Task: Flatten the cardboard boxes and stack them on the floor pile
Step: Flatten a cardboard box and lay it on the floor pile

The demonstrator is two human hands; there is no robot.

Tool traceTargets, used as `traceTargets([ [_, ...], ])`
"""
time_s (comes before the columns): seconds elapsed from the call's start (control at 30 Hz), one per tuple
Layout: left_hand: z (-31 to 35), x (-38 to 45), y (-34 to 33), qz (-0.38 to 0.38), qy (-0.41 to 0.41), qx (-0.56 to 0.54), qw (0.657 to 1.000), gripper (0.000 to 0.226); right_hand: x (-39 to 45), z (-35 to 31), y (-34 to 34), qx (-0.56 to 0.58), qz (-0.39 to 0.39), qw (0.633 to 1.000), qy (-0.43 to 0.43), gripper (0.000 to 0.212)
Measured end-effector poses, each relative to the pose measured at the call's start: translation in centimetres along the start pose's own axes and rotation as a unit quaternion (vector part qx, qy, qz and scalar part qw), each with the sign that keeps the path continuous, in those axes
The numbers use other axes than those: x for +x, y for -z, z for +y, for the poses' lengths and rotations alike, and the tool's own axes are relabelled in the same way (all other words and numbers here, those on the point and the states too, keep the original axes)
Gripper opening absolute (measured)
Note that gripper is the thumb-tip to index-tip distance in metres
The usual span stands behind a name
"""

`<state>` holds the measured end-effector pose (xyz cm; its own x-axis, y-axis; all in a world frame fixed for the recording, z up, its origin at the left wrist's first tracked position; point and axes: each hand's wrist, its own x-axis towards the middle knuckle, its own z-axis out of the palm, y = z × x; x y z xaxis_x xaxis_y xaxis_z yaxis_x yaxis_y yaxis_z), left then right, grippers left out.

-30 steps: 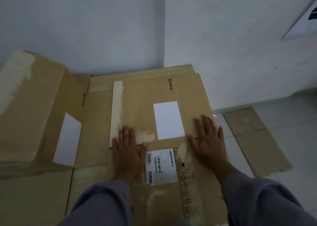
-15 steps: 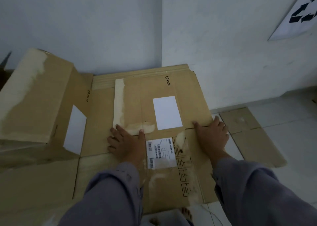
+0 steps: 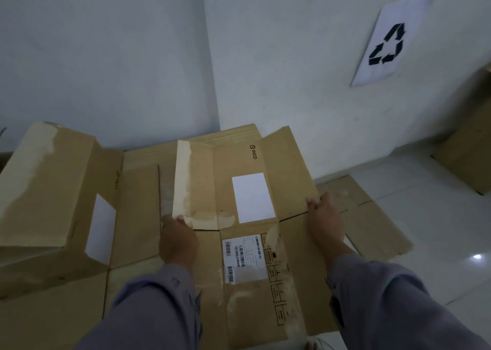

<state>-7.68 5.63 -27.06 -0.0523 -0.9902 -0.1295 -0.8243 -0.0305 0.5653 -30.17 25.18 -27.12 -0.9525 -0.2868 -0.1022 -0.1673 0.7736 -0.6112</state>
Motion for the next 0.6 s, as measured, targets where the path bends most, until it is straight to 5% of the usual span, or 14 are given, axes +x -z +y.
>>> traceTargets([
  [0.6, 22.8, -12.3, -8.6, 0.010, -0.116, -0.113, 0.987, 0.034, 13.5, 11.1, 20.0, 0.033, 0.151, 0.988, 0.009, 0.032],
])
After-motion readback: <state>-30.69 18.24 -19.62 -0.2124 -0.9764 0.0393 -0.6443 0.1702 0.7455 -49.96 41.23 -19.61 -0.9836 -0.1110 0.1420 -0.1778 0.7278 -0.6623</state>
